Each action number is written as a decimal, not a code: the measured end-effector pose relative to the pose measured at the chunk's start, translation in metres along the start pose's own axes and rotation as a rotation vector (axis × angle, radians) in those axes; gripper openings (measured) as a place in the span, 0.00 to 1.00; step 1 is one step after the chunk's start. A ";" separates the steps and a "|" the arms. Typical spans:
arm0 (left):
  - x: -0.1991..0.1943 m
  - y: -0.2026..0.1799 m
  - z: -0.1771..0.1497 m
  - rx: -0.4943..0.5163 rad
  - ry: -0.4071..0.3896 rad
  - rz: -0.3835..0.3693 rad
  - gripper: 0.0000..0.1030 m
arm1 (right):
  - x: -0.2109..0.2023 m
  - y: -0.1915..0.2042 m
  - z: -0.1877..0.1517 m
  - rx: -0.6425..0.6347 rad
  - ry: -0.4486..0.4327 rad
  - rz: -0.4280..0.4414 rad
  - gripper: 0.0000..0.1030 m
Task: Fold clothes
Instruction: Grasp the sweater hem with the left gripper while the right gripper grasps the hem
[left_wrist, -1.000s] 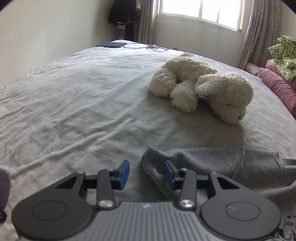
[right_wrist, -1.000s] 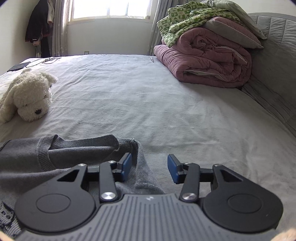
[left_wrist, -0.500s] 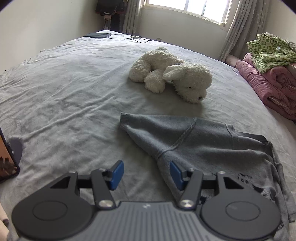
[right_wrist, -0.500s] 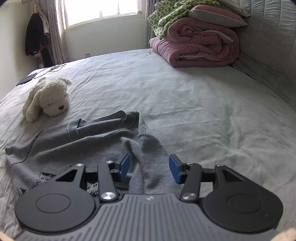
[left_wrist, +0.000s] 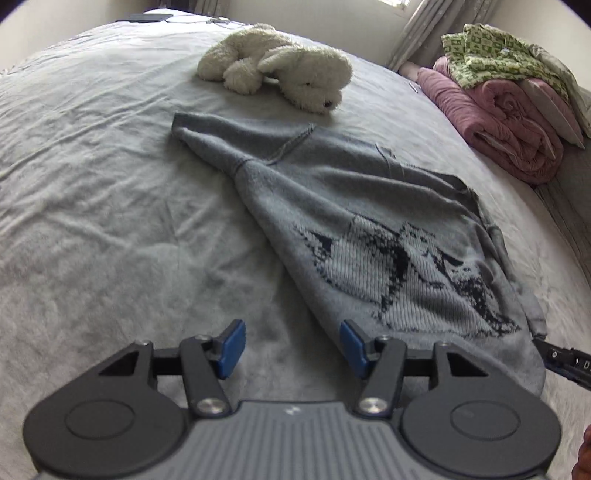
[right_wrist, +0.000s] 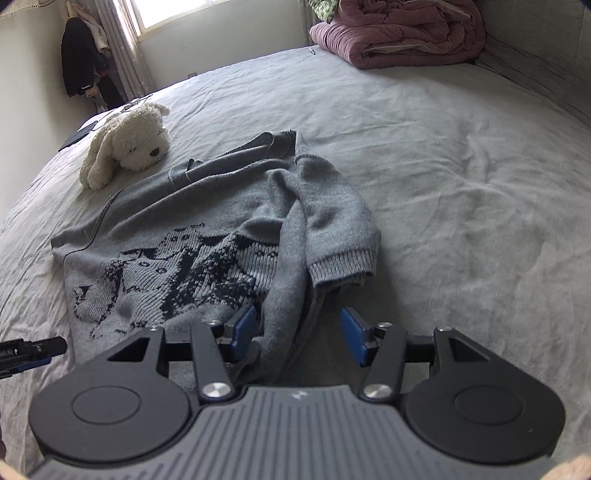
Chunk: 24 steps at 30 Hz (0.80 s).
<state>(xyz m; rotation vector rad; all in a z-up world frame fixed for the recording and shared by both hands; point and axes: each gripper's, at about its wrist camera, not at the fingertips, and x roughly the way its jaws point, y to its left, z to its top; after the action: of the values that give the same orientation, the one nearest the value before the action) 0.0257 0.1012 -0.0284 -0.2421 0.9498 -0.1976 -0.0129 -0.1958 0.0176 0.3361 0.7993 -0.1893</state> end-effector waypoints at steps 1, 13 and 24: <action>0.002 -0.001 -0.002 0.001 0.017 -0.015 0.54 | -0.001 -0.001 -0.001 0.006 0.007 0.009 0.54; 0.007 -0.026 -0.018 0.076 0.180 -0.294 0.54 | -0.004 -0.011 -0.009 0.005 0.072 0.122 0.58; 0.018 -0.057 -0.022 0.171 0.184 -0.422 0.43 | -0.002 -0.012 -0.011 0.079 0.231 0.310 0.59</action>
<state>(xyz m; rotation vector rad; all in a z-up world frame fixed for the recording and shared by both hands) 0.0143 0.0394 -0.0382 -0.2679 1.0495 -0.6957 -0.0258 -0.2031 0.0091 0.5577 0.9569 0.1111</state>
